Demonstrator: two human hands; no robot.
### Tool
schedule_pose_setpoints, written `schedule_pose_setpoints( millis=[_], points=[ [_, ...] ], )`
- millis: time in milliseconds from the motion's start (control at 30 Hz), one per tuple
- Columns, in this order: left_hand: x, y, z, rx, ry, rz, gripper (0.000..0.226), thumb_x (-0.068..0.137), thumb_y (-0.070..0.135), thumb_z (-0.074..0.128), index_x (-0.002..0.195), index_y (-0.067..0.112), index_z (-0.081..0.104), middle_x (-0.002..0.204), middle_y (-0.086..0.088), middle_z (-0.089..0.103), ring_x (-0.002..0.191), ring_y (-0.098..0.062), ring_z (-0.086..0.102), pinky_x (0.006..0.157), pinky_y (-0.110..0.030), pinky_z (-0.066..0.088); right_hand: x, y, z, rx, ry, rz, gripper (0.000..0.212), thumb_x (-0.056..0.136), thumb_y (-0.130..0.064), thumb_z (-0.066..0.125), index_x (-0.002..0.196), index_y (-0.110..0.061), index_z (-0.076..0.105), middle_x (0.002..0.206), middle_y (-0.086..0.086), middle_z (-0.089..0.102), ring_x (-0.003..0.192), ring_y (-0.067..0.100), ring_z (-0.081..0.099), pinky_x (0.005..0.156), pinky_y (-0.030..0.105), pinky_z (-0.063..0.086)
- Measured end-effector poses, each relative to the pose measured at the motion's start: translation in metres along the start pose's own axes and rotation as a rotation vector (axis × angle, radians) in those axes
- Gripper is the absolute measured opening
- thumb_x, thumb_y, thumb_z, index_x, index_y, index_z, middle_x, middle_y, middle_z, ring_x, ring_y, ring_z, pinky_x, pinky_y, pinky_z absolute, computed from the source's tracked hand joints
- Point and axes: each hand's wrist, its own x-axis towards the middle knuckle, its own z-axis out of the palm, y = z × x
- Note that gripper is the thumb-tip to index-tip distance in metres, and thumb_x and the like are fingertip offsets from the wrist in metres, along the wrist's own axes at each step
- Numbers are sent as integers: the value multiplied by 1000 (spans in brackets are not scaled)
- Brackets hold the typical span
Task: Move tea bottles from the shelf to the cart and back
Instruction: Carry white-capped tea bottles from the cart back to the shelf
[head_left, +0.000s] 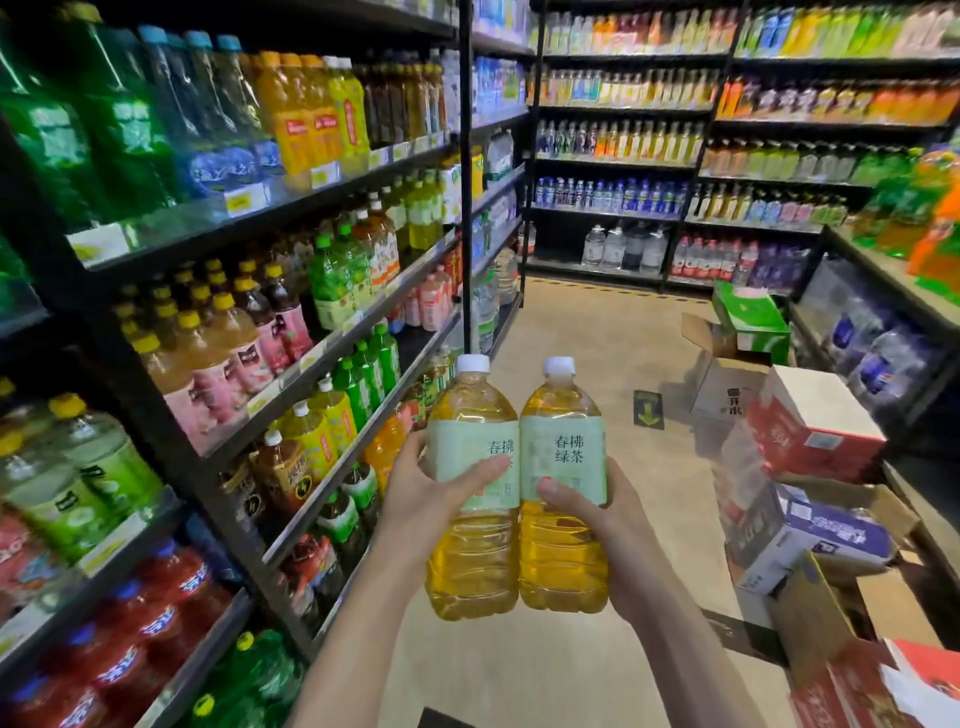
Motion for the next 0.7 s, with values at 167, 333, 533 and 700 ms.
schedule_pose_setpoints(
  millis=[167,333,533,700],
  points=[
    [68,9,42,-17,43,5,67,50,25,92,109,31,59,91,5,78,81,-18,76,67,-37,61,78,-18,-28,23,-61,22,72,69,-17,86,132,-11,52,115,11,72,100,30,72,70,35,59],
    [126,13,75,-6,92,42,55,65,15,90,108,30,58,81,15,76,75,-10,75,58,-27,59,148,-30,-50,-10,-74,14,70,66,-20,87,127,-13,53,117,11,72,101,30,72,74,42,60],
    [187,25,95,3,130,30,81,52,30,92,124,27,55,99,9,72,81,-11,75,70,-37,62,221,-42,-61,5,-109,26,75,65,-20,86,131,-13,51,116,9,72,102,31,72,76,44,60],
    [246,32,99,4,159,27,79,44,33,90,115,29,57,100,5,74,83,-13,75,71,-36,61,286,-43,-55,-34,-97,30,83,58,-30,92,129,-15,52,116,9,72,102,30,72,82,50,60]
  ],
)
